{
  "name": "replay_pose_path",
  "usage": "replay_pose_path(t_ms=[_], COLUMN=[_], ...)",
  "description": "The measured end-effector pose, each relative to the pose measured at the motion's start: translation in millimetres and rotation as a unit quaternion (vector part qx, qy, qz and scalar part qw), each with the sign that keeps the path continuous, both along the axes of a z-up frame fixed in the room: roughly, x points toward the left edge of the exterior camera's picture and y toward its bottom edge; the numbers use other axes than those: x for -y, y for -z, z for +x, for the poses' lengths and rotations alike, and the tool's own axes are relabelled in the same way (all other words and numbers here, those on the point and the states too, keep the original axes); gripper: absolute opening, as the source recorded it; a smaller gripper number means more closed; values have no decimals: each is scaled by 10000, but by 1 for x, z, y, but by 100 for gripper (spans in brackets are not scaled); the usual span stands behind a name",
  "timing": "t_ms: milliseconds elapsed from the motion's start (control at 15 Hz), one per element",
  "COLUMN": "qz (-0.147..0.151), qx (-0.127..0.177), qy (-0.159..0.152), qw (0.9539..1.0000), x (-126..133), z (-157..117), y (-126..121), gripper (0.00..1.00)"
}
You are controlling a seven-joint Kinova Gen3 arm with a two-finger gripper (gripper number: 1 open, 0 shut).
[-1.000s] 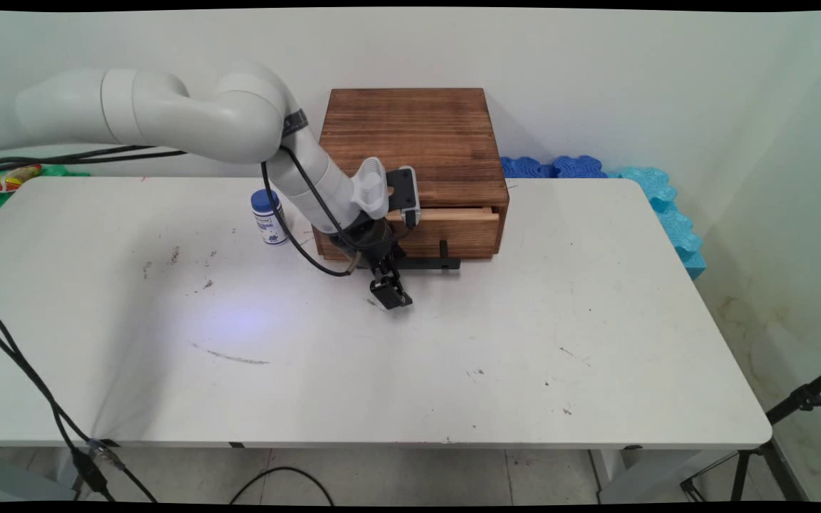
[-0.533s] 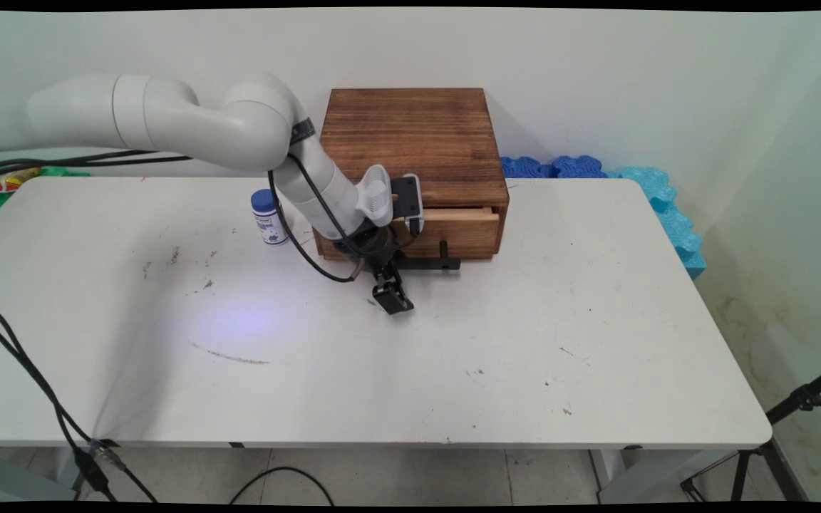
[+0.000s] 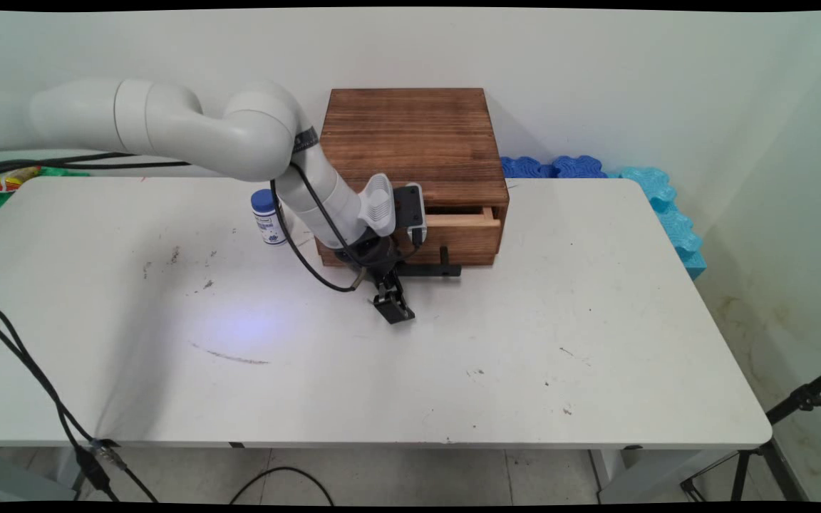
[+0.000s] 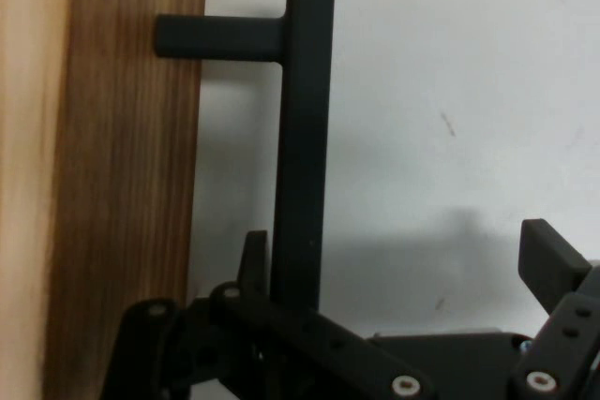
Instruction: Open the drawer
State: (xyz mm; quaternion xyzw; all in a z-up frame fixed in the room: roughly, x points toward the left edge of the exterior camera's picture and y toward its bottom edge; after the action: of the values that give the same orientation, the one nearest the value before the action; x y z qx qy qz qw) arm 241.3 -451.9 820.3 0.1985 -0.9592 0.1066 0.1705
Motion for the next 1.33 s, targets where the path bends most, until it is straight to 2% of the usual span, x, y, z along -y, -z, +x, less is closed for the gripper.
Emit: replay_pose_path(t_ms=[1333], qz=[313], qx=[-86], qy=[50], qw=[9995], x=[-68], z=[-26], y=[-5], gripper=[100])
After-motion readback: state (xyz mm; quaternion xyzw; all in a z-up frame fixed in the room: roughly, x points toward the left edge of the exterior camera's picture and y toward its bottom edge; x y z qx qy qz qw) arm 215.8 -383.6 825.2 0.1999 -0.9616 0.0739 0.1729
